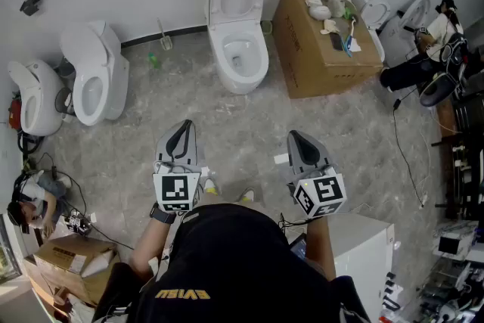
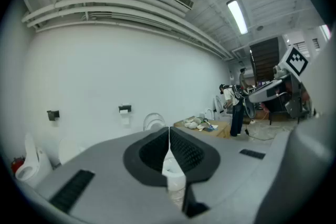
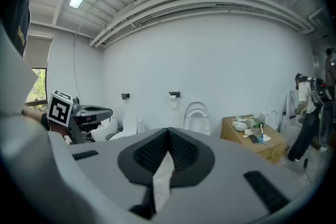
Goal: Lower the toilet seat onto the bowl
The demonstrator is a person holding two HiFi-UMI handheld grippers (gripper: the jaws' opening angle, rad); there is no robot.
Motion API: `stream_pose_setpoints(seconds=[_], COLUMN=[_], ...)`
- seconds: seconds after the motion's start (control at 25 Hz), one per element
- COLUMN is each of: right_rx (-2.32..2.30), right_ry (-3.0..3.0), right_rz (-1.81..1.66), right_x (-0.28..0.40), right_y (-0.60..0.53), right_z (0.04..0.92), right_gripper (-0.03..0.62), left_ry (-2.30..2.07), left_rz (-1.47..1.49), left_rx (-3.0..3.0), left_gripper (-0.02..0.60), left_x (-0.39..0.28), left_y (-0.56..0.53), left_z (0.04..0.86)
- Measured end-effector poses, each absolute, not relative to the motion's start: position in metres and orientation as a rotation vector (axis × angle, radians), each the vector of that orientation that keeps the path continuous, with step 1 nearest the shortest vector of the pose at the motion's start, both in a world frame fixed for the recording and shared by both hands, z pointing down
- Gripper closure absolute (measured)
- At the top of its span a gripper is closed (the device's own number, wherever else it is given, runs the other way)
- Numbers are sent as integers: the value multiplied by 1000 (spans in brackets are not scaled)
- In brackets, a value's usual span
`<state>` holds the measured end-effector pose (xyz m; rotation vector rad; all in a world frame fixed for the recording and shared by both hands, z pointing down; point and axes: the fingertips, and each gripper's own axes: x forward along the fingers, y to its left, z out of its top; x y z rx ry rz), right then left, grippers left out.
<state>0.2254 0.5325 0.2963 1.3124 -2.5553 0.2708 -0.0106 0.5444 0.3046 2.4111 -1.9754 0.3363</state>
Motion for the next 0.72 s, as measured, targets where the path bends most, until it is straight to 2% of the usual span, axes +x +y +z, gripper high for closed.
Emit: stream_pose_setpoints(seconds=[0.28,0.52,0.72], right_rx=[1361,1367,1336], right_ry=[-2526,-2523,-2518], right_rz=[309,292,262], right_x=[284,293,286], right_y=[526,512,505], right_z=[303,306,310], right_gripper=[600,599,599], left_ry=[-1941,-1827,-1815], left_rz=[566,445,459], left_rx=[2559,2490,2455], left_gripper=[568,568,568], left_x=[42,42,35], left_y=[546,538,538], left_z=[295,304,315])
